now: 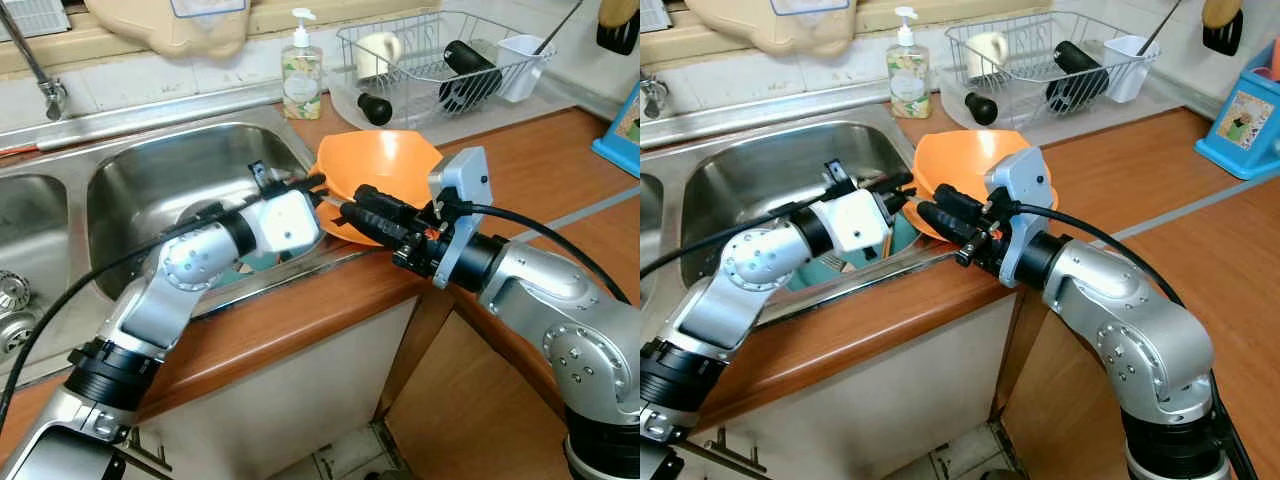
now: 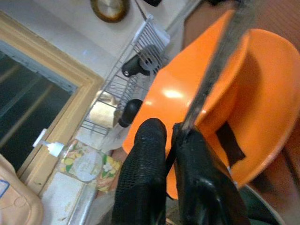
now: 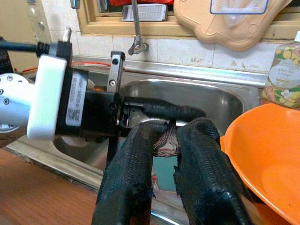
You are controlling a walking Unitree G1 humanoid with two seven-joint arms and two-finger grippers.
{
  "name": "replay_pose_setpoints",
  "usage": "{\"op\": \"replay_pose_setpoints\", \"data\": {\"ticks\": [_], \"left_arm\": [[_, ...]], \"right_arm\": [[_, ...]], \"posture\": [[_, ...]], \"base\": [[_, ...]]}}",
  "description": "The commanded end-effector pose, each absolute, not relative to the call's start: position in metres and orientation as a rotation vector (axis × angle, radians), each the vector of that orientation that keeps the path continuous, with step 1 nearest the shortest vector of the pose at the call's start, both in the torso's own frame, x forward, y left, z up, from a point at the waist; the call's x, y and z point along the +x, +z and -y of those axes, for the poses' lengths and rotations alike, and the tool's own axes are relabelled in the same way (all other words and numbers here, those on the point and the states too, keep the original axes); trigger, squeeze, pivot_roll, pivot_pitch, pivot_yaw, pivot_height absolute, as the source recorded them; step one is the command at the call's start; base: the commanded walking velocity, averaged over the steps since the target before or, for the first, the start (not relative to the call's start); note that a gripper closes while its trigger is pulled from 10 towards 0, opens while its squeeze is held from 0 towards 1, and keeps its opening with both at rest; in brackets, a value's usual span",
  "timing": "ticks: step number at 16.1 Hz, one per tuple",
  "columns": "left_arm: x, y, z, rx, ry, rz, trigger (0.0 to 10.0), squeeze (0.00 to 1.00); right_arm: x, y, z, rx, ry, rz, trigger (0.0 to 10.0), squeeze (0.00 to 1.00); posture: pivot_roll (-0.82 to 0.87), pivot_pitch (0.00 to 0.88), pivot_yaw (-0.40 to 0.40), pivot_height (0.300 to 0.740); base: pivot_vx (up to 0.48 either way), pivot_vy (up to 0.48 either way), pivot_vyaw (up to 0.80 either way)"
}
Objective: Kitchen organization
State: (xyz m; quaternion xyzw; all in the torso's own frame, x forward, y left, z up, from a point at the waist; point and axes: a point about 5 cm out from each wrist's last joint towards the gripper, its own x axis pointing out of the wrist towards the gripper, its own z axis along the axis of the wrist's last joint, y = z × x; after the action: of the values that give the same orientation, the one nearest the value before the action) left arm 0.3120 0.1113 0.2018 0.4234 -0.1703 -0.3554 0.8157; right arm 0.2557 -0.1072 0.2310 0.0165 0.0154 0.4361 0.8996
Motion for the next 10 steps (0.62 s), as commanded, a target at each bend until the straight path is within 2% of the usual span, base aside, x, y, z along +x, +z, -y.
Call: {"op": "replay_pose_setpoints", "data": {"ticks": [1, 3, 4, 5, 6, 8, 9, 10], "left_arm": [[0.314, 0.209, -0.109, 0.911, -0.756, 0.392, 0.0, 0.0], [0.313, 0.207, -0.109, 0.921, -0.784, 0.387, 0.0, 0.0], [0.313, 0.206, -0.109, 0.927, -0.789, 0.384, 0.0, 0.0], [0.314, 0.206, -0.11, 0.936, -0.791, 0.38, 0.0, 0.0], [0.316, 0.205, -0.113, 0.95, -0.784, 0.369, 0.0, 0.0], [0.322, 0.206, -0.123, 0.974, -0.728, 0.337, 0.0, 0.0], [0.323, 0.206, -0.124, 0.976, -0.721, 0.334, 0.0, 0.0], [0.328, 0.207, -0.133, 0.994, -0.685, 0.311, 0.0, 0.0]], "right_arm": [[0.253, 0.23, 0.103, 0.039, 0.934, -0.042, 0.0, 0.0], [0.255, 0.232, 0.105, 0.032, 0.91, -0.034, 0.2, 0.0], [0.255, 0.232, 0.105, 0.021, 0.904, -0.032, 7.3, 0.0], [0.257, 0.232, 0.106, 0.009, 0.883, -0.033, 10.0, 0.0], [0.258, 0.231, 0.106, 0.034, 0.879, -0.038, 10.0, 1.0], [0.257, 0.231, 0.103, 0.017, 0.899, -0.04, 10.0, 1.0], [0.257, 0.231, 0.103, 0.01, 0.897, -0.04, 10.0, 0.25], [0.258, 0.227, 0.103, -0.031, 0.889, -0.058, 10.0, 0.0]], "posture": [[-0.13, 0.0, 0.033, 0.74], [-0.14, 0.0, 0.035, 0.74], [-0.14, 0.0, 0.034, 0.74], [-0.14, 0.0, 0.034, 0.74], [-0.14, 0.0, 0.034, 0.74], [-0.14, 0.0, 0.029, 0.74], [-0.14, 0.0, 0.029, 0.74], [-0.14, 0.0, 0.03, 0.74]], "base": [[0.0, 0.0, 0.0], [0.0, 0.0, 0.0], [0.0, 0.0, 0.0], [0.0, 0.0, 0.0], [0.0, 0.0, 0.0], [0.0, 0.0, 0.0], [0.0, 0.0, 0.0], [0.0, 0.0, 0.0]]}}
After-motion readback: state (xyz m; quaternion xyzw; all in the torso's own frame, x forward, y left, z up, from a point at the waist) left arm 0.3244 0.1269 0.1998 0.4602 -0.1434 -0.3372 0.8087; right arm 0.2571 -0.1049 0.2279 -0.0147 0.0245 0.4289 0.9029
